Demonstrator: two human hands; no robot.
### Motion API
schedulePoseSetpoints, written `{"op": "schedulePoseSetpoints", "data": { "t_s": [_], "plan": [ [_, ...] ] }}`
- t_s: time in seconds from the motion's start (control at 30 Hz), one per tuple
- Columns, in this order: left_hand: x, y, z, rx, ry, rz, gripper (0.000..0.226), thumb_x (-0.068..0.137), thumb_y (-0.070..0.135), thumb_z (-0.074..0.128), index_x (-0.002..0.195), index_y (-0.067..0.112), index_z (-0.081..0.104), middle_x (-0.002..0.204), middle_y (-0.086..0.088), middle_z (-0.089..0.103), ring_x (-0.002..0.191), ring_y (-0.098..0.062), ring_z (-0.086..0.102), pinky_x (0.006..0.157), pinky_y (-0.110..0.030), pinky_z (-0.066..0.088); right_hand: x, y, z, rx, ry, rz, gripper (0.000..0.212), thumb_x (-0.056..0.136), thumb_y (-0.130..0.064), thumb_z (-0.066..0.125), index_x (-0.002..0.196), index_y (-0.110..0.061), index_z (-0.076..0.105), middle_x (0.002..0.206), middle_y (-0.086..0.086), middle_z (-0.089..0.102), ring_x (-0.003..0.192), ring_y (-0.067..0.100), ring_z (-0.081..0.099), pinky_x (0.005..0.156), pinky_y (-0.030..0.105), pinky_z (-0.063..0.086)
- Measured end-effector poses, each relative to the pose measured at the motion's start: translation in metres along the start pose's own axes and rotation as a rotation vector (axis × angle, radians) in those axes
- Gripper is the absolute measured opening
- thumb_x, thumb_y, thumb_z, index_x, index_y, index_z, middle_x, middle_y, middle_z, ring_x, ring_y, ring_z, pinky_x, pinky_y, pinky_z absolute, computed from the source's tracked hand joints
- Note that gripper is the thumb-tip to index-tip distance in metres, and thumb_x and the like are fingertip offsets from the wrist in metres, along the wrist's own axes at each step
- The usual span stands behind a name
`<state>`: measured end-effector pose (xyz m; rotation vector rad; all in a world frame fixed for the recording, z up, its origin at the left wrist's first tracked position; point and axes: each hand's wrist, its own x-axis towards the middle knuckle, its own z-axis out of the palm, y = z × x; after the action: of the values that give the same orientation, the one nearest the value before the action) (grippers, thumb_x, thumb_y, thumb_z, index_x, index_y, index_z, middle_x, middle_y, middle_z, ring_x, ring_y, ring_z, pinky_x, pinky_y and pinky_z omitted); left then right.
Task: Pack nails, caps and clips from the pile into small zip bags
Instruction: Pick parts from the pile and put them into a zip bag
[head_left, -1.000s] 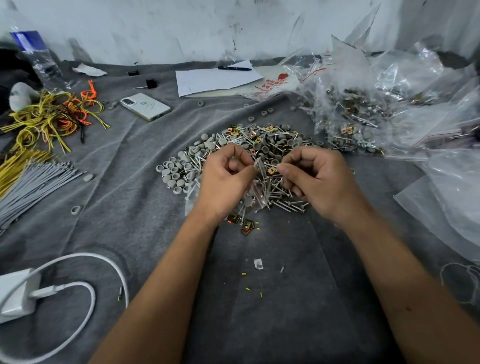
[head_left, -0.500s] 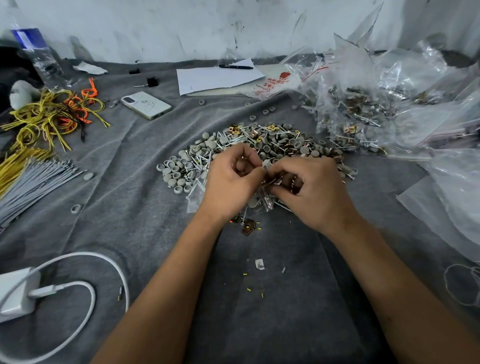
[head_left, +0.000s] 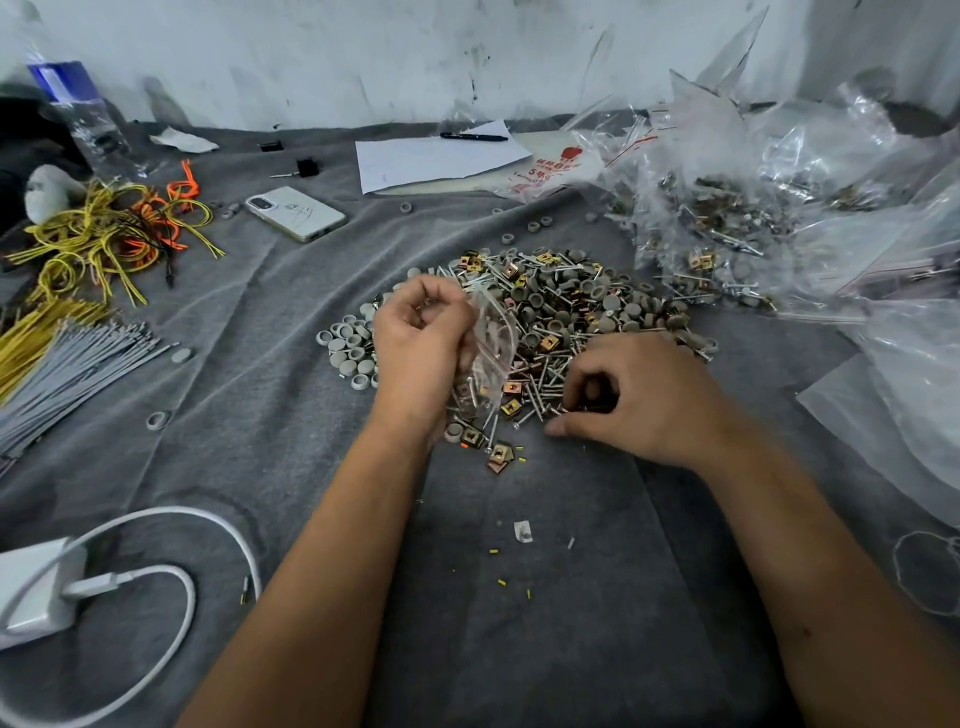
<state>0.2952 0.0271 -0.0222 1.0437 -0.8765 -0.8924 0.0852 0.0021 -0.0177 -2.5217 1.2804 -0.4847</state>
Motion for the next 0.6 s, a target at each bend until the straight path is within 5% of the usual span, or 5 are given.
{"op": "schedulePoseSetpoints", "data": {
  "t_s": [0.27, 0.43, 0.6],
  "plan": [
    [-0.0005, 0.0030, -0.0007, -0.020, 0.013, -0.033, 0.029, 0.093, -0.010, 0.056, 0.078, 0.014, 0.058, 0.055, 0.001, 0.049, 0.040, -0.009, 0.038, 0.038, -0.019, 0.030, 0.0034, 0.0006, 0.0042, 0.064, 0.013, -0.070, 0.011, 0.090, -0.037, 0.074, 0.087, -0.028, 0.069, 0.089, -0.019, 0.057, 0.083, 0.000, 0.055, 0.075, 0.033, 0.052],
    [-0.0029, 0.0037, 0.0017, 0.028, 0.002, -0.021, 0.029, 0.093, -0.011, 0.056, 0.078, 0.014, 0.057, 0.054, 0.001, 0.049, 0.041, -0.011, 0.038, 0.039, -0.020, 0.031, 0.0027, -0.0007, 0.0051, 0.046, -0.085, -0.094, 0.022, 0.083, -0.053, 0.072, 0.090, -0.034, 0.067, 0.096, -0.019, 0.053, 0.091, -0.001, 0.053, 0.078, 0.029, 0.048],
    [-0.0028, 0.0034, 0.0010, 0.037, 0.010, -0.033, 0.027, 0.093, -0.010, 0.057, 0.080, 0.013, 0.057, 0.056, -0.002, 0.048, 0.041, -0.011, 0.038, 0.039, -0.020, 0.031, 0.0045, -0.0013, 0.0053, 0.032, -0.111, -0.114, 0.010, 0.089, -0.040, 0.074, 0.089, -0.031, 0.069, 0.096, -0.018, 0.052, 0.092, 0.002, 0.053, 0.080, 0.030, 0.048]
  ]
}}
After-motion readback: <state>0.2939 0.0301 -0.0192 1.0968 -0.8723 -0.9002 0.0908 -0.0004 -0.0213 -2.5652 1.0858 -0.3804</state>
